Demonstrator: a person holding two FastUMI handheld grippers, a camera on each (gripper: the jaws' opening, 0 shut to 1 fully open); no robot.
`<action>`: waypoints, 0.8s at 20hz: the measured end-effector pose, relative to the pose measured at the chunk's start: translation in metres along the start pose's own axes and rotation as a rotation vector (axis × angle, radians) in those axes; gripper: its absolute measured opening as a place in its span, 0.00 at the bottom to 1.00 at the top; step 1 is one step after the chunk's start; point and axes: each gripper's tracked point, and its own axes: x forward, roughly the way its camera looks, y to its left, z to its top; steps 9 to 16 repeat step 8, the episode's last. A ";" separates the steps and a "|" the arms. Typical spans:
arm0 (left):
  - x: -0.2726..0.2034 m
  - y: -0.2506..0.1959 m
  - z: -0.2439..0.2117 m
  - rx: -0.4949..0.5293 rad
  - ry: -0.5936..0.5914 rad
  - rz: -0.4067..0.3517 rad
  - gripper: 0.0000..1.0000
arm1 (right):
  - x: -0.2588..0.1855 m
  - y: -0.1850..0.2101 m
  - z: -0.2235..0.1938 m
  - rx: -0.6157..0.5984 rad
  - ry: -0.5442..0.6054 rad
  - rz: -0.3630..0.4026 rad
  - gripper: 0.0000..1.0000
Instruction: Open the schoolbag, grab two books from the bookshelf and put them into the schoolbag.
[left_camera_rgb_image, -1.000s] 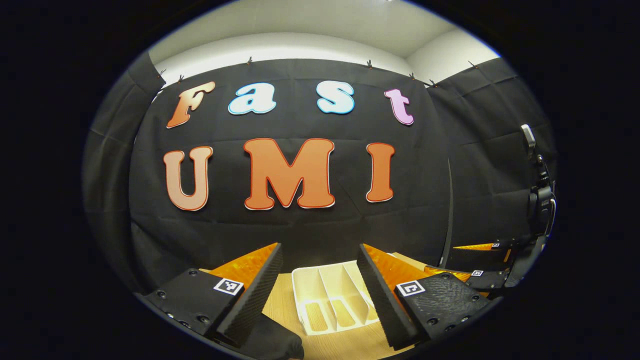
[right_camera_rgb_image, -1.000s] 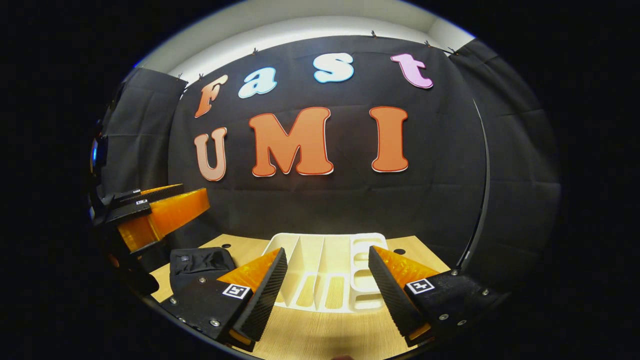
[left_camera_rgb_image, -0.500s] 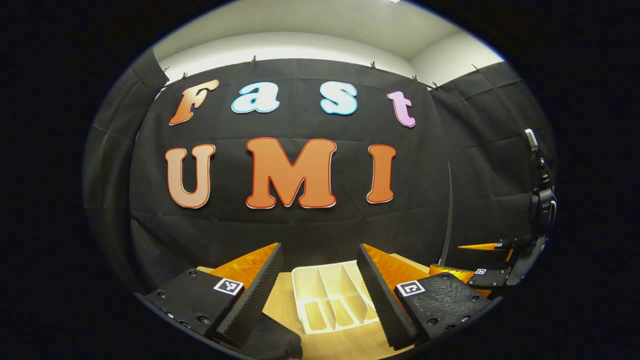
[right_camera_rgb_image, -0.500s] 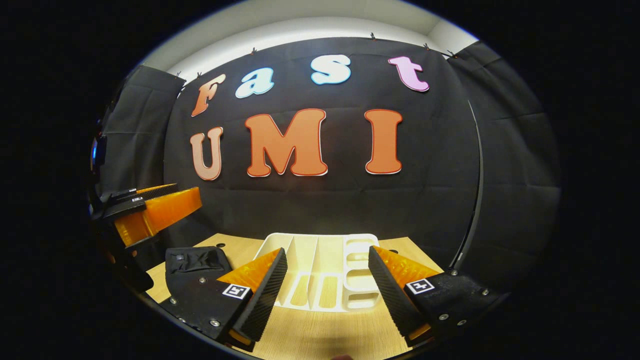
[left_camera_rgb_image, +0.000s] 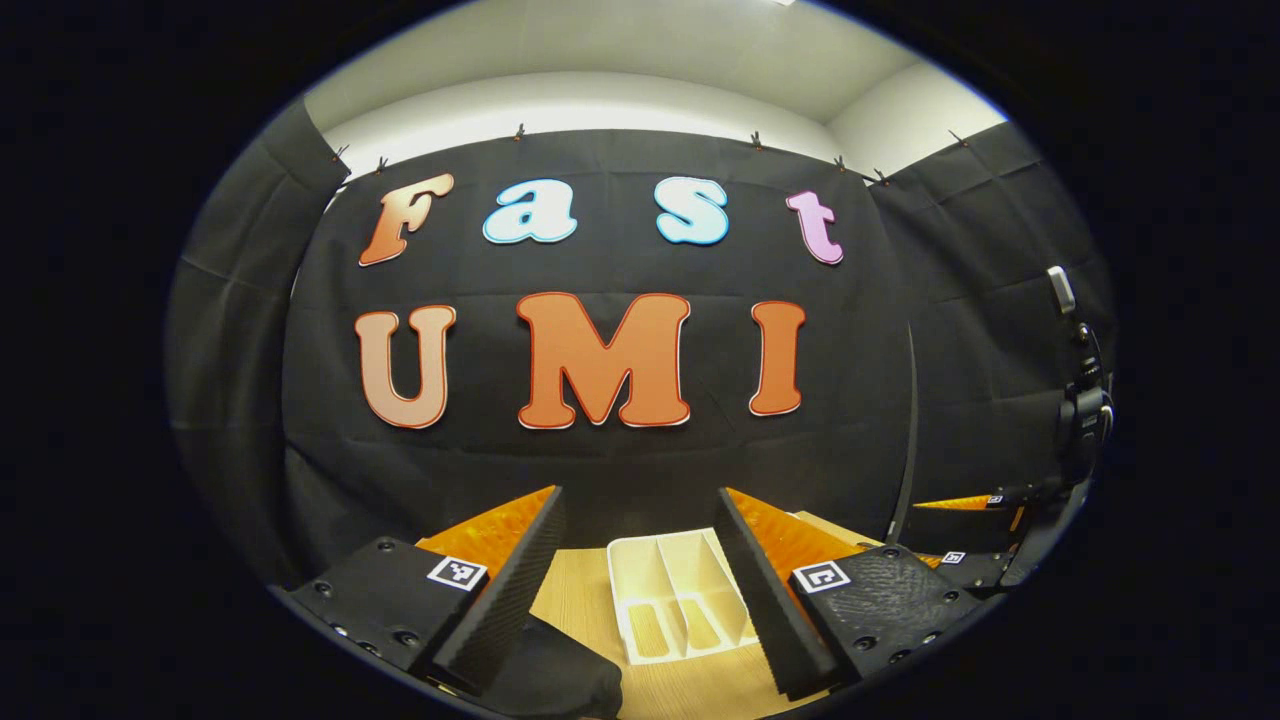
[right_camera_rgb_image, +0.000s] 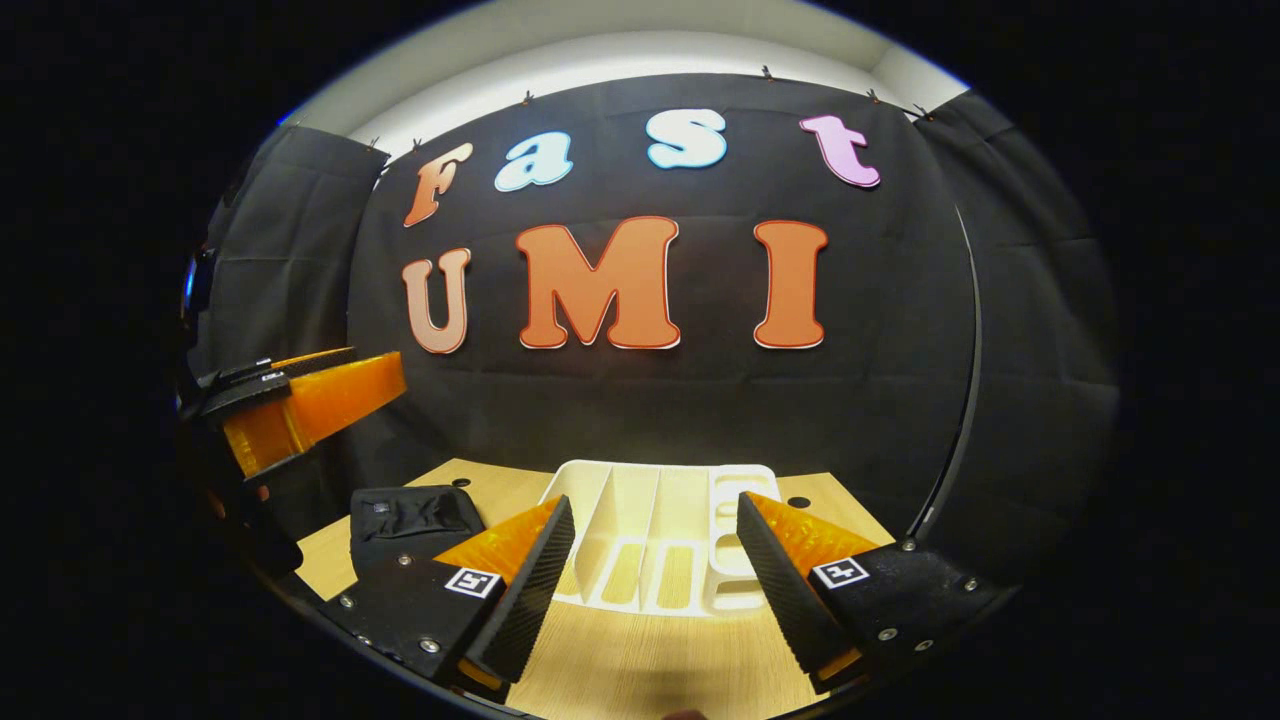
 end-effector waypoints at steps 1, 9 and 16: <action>-0.002 0.001 0.003 0.006 -0.005 -0.002 0.95 | 0.001 0.001 0.000 0.009 0.002 -0.002 0.97; 0.015 0.009 0.009 0.017 -0.038 0.018 0.95 | 0.024 -0.005 0.008 0.030 -0.020 0.002 0.97; 0.015 0.009 0.009 0.017 -0.038 0.018 0.95 | 0.024 -0.005 0.008 0.030 -0.020 0.002 0.97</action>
